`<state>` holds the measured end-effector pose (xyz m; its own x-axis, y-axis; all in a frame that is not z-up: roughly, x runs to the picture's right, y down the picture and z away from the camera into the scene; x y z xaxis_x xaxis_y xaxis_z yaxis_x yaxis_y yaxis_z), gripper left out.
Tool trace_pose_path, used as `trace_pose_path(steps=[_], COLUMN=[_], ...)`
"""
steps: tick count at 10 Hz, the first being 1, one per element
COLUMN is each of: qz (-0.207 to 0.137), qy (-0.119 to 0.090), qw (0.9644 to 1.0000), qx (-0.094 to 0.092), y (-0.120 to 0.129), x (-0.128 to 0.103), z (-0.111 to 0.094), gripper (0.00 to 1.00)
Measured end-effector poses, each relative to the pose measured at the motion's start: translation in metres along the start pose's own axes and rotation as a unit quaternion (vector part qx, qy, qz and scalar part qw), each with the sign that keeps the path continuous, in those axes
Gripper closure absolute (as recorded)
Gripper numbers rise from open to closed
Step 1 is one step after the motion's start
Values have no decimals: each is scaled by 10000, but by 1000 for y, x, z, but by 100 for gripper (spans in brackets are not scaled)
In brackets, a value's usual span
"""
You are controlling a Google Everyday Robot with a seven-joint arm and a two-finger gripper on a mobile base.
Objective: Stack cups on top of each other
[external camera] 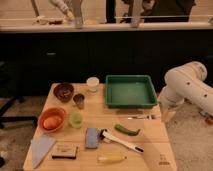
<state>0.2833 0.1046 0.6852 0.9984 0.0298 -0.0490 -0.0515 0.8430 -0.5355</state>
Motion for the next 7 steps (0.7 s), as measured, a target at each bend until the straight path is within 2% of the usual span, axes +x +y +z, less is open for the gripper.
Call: trace_pose_path(steps=[7], qz=[-46], qy=[-18], qw=[10000], qx=[-9], y=[0], x=[-1], z=[0], gripper=[32])
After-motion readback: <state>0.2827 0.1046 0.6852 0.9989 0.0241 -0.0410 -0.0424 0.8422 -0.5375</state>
